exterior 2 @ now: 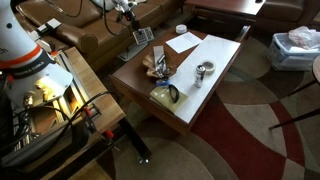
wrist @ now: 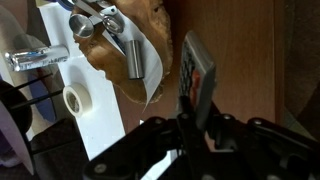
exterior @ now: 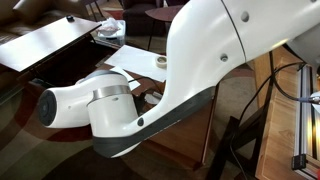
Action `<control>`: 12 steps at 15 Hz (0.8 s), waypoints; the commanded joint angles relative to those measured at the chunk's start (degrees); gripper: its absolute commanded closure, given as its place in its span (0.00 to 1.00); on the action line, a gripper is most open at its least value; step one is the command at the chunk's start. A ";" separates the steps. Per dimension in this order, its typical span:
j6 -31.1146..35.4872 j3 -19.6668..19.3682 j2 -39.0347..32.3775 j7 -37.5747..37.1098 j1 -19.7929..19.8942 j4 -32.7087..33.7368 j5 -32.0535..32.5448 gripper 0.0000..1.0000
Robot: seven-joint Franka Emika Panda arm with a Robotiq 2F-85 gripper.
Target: Remove the calculator from the wooden bowl and put it on the table
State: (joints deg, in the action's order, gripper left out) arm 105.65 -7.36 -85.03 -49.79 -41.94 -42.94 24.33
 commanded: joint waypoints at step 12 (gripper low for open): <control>-3.33 -3.56 -0.31 -6.88 -8.56 -9.70 5.24 0.96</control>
State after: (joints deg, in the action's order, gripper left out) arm 103.40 -10.86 -85.35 -58.00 -50.20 -50.33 28.20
